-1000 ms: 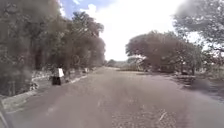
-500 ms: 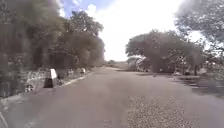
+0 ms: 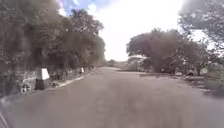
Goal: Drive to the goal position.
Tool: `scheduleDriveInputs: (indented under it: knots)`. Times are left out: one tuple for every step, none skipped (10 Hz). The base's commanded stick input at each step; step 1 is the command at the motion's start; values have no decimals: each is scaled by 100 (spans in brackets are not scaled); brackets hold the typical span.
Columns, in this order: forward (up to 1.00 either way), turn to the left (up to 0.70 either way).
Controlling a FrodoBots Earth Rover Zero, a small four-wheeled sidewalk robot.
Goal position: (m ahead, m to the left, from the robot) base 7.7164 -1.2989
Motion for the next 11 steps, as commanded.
scheduleDriveInputs:
  knots:
    - [70,0]
    - [70,0]
    - [70,0]
    - [70,0]
    - [70,0]
    - [70,0]
    - [70,0]
    - [70,0]
    - [70,0]
    - [70,0]
    - [70,0]
